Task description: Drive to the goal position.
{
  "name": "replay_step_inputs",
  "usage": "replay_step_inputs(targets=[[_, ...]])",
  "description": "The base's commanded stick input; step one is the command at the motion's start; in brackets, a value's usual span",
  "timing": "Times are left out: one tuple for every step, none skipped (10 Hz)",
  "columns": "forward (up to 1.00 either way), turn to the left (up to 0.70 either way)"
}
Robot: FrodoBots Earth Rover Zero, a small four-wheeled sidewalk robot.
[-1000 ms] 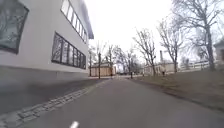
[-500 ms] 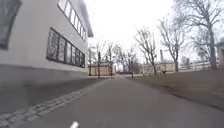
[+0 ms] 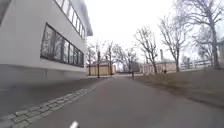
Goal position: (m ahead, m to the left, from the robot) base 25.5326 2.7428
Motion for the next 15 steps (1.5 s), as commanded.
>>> replay_step_inputs(targets=[[1.00, 0.00], [1.00, 0.00], [1.00, 0.00], [1.00, 0.00], [1.00, 0.00], [1.00, 0.00], [1.00, 0.00], [1.00, 0.00], [1.00, 0.00], [1.00, 0.00], [1.00, 0.00], [1.00, 0.00], [1.00, 0.00], [1.00, 0.00], [1.00, 0.00]])
